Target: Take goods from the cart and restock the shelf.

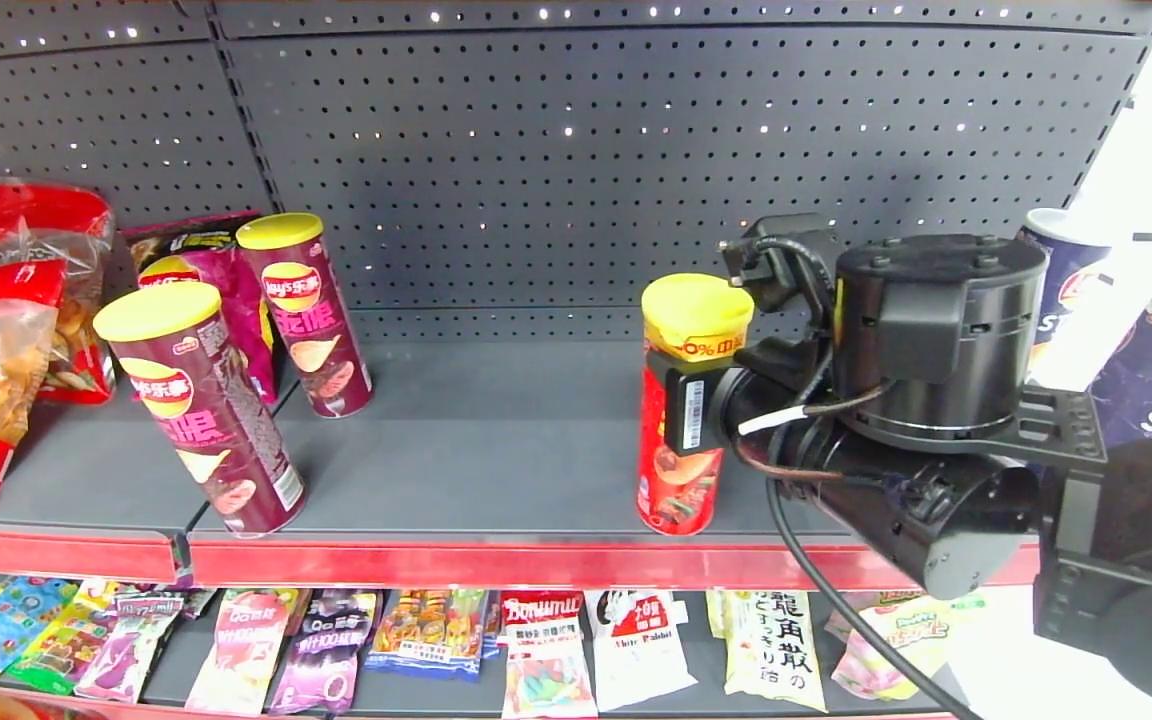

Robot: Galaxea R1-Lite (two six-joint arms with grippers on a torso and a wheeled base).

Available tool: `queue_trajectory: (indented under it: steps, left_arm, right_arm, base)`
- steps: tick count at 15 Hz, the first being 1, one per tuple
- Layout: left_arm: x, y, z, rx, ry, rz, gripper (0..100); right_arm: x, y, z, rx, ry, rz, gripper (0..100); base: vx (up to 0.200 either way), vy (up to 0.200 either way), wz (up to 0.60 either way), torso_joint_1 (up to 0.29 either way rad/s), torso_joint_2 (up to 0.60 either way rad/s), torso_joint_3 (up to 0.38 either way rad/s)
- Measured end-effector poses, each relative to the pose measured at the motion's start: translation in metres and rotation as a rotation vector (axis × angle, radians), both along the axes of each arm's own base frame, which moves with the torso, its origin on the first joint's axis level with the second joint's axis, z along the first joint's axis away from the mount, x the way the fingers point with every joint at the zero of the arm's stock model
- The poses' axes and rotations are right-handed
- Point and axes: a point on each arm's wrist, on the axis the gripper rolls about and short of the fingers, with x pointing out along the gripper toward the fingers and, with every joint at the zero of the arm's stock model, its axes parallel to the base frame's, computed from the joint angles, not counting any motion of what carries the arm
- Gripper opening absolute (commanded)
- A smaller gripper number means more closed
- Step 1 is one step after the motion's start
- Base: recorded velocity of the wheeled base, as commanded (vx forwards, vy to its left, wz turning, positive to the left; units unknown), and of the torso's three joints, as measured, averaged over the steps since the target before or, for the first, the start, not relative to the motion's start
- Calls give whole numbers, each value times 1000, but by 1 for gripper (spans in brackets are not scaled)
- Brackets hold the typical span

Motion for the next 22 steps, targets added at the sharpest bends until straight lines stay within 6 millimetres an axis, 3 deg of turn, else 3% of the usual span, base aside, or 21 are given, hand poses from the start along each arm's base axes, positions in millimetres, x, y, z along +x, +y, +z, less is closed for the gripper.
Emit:
queue_trajectory:
  steps: [5, 9, 16, 22]
  left_arm:
    - [0, 0, -2, 0, 4, 0, 0]
    - [1, 0, -2, 12, 6, -1, 0]
    - [1, 0, -4, 12, 10, -1, 0]
    - [1, 0, -4, 12, 10, -1, 0]
  right_arm:
    - [-3, 2, 0, -12, -6, -22, 0]
    - [-4, 10, -2, -4, -51, -143, 0]
    - [-18, 26, -2, 17, -53, -84, 0]
    - [-19, 28, -3, 47, -45, -84, 0]
  base:
    - [0, 0, 0, 0, 0, 0]
    - [0, 0, 0, 0, 0, 0]
    - [0, 0, 0, 0, 0, 0]
    - [0, 0, 0, 0, 0, 0]
